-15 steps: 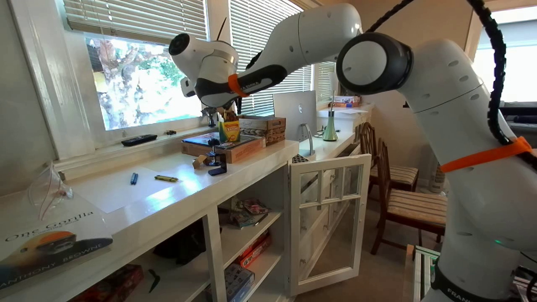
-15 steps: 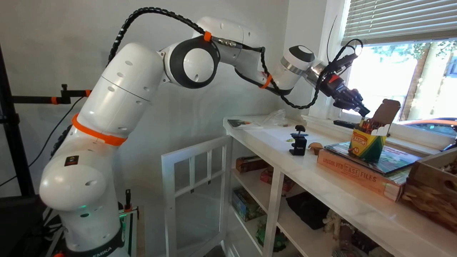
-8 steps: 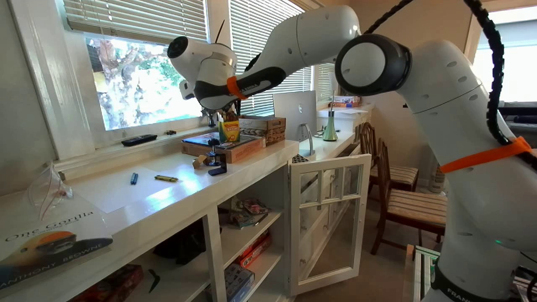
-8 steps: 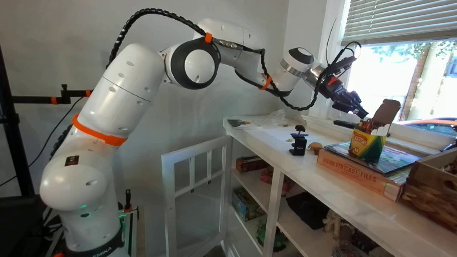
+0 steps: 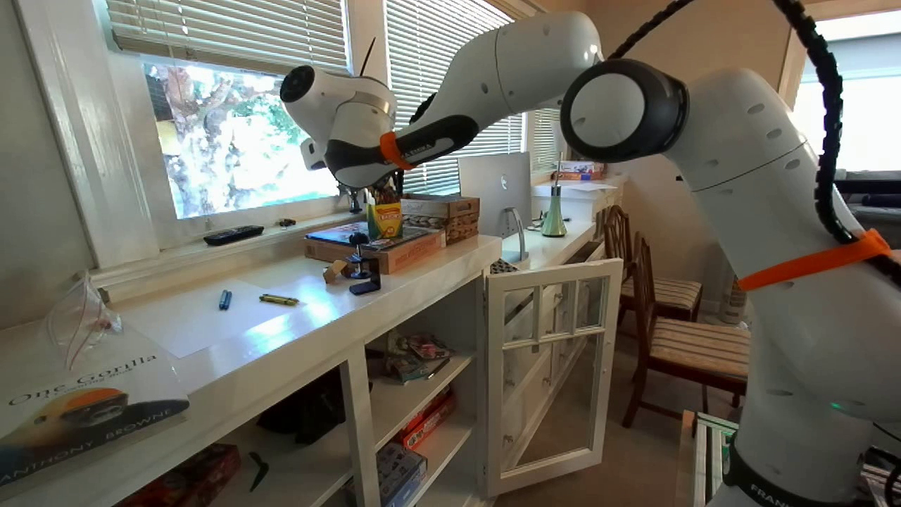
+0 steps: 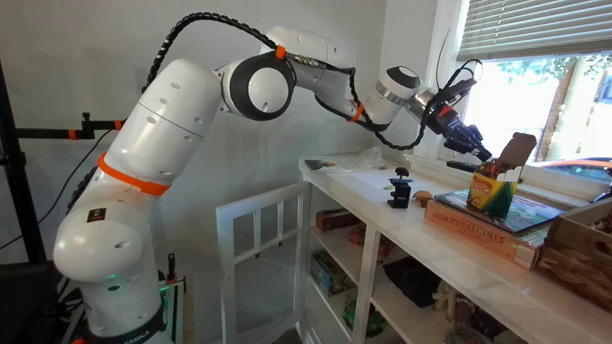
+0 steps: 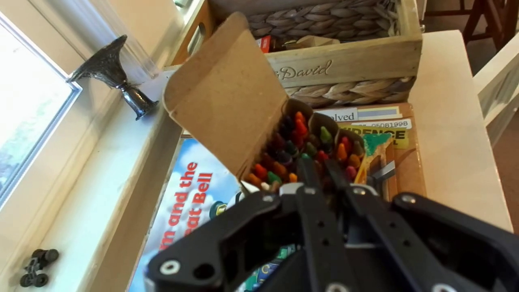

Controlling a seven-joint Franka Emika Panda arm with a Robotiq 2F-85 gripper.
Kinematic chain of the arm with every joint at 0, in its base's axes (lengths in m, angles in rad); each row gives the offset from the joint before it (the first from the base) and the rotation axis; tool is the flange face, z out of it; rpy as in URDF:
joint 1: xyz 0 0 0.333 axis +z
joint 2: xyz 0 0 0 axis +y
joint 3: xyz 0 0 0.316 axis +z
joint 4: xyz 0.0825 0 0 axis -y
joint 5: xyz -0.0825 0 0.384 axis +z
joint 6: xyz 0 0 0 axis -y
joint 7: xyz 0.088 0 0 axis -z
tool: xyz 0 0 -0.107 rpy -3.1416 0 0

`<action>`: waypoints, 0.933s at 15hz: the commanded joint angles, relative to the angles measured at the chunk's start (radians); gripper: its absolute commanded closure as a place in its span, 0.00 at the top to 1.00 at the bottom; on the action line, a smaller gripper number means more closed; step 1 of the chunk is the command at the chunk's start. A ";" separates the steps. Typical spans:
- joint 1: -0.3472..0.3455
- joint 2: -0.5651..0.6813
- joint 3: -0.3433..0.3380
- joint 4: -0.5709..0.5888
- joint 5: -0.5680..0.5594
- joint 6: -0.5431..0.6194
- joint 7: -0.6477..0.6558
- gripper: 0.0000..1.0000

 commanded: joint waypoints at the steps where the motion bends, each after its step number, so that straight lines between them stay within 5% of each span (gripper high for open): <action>1: 0.002 -0.001 0.002 -0.011 0.010 0.005 0.000 0.02; 14: 0.001 0.004 0.006 -0.024 0.016 0.005 0.003 0.02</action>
